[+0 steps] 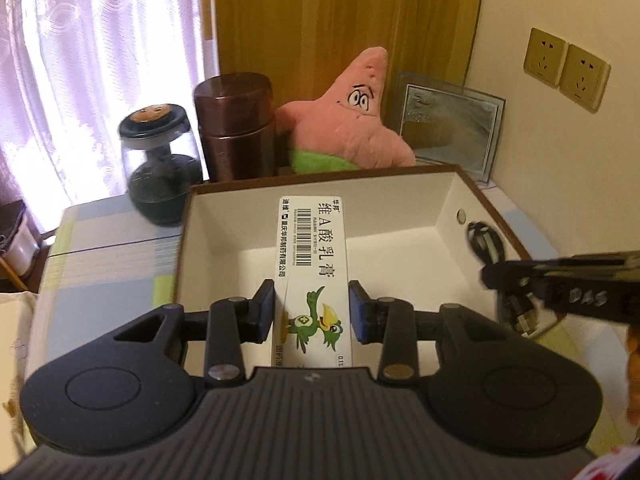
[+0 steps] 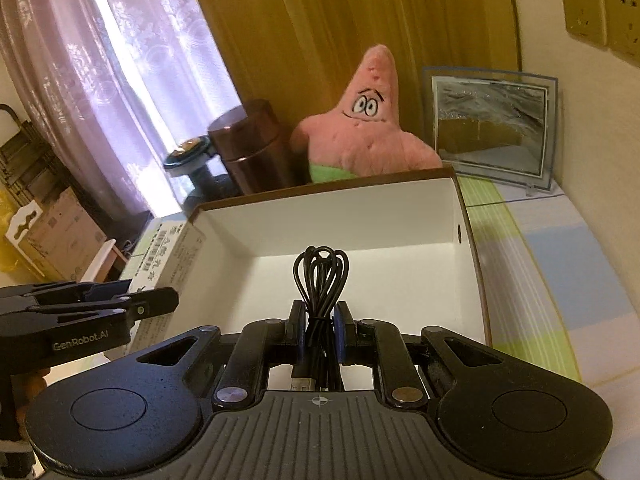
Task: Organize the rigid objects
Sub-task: 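Carry cable and medicine box into the brown box and open both grippers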
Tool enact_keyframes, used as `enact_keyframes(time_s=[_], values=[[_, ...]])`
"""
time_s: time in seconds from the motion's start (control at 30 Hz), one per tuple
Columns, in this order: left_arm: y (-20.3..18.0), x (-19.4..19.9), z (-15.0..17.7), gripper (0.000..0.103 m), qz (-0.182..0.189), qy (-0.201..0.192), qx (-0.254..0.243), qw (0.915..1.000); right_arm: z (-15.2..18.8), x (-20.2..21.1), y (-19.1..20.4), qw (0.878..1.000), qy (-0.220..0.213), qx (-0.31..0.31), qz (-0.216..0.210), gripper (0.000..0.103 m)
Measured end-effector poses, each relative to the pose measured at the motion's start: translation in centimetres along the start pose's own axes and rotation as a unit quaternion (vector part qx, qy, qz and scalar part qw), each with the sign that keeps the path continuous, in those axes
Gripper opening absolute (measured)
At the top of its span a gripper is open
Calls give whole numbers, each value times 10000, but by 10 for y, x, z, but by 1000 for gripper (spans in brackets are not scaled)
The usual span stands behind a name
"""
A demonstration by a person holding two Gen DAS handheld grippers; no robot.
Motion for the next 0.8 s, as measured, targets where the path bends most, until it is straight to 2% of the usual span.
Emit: enact_keyframes(time_s=[0.33, 0.63, 0.7, 0.8], values=[[-11, -62, 2, 34, 53, 444, 91, 9990, 1, -57, -30, 9987, 411, -175, 228, 11], [-21, -98, 9, 34, 110, 787, 93, 9968, 5, -75, -37, 9979, 555, -234, 250, 11], [-21, -103, 11, 42, 135, 864, 120, 9961, 5, -77, -39, 9977, 582, -252, 256, 11], [-20, -105, 13, 47, 125, 903, 69, 9958, 7, -78, -41, 9973, 608, -310, 257, 11]])
Point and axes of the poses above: each gripper's, at about its wrist camera, not at the fingertips, and x roughly against the way its jaws point, y to its left, z to its underside, the point moved 7 cm from there along -x, roughly the way its jaws point, and after that the axes turned 2 degrees about y, right-handed, at the moved point
